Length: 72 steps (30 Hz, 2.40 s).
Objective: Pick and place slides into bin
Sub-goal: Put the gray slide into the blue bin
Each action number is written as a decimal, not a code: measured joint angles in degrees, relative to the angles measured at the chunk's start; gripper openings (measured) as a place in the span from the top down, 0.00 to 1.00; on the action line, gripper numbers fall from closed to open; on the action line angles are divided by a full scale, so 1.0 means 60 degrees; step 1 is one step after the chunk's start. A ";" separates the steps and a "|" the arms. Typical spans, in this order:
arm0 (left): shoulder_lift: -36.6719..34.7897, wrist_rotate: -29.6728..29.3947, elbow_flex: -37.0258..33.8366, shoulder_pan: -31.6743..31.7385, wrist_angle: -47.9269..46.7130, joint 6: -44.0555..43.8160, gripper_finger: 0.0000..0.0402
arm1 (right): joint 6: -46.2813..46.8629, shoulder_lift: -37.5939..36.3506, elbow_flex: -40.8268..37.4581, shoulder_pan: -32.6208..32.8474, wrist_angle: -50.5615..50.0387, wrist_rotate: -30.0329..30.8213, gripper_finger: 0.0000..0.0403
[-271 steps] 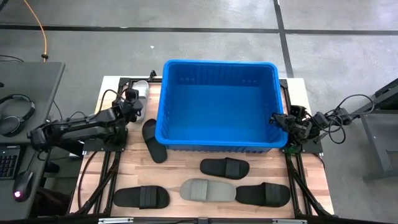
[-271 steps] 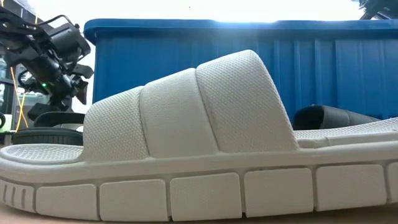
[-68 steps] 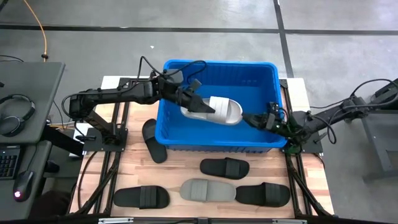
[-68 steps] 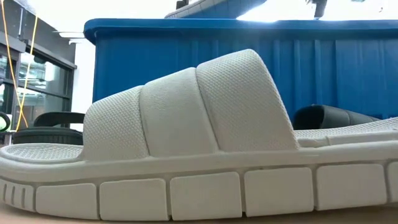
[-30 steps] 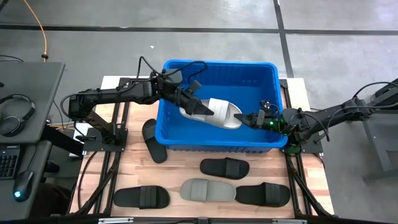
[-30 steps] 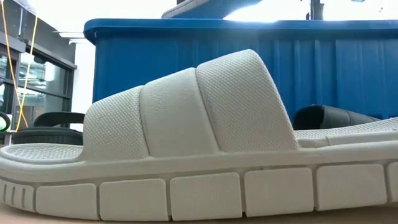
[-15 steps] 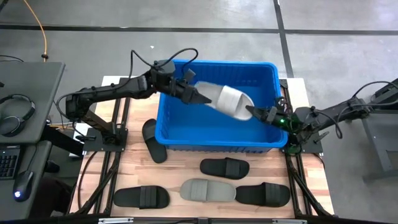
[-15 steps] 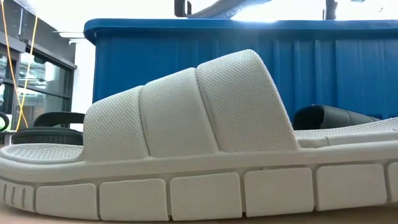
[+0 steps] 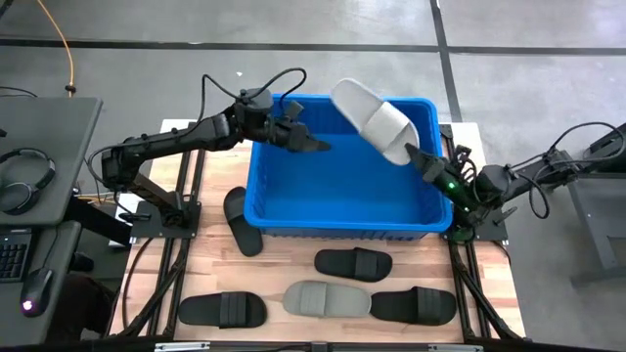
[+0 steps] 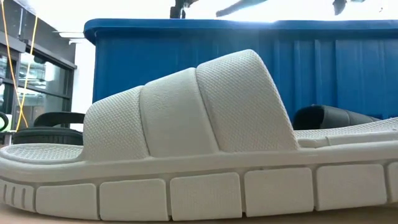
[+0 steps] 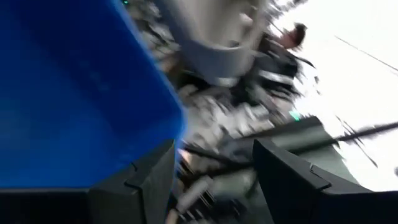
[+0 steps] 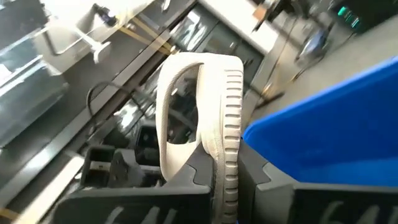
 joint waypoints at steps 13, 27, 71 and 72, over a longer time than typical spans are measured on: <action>0.0004 -0.3339 -0.0706 -0.0699 0.1240 -0.0322 0.49 | -0.0534 0.0512 0.0004 -0.1422 0.1115 -0.0369 0.99; 0.0015 -0.5502 -0.3089 -0.1919 0.6789 -0.0917 0.49 | 0.0554 0.2167 0.0004 -0.2496 0.2769 -0.2238 0.99; -0.0095 -0.6973 -0.3067 -0.2612 0.6722 0.0022 0.54 | 0.1325 0.6313 0.2215 -0.2796 0.5526 -0.3947 1.00; -0.0095 -0.6979 -0.3067 -0.2612 0.6700 -0.0060 0.57 | 0.1213 0.6313 0.2215 -0.2723 0.5569 -0.3902 1.00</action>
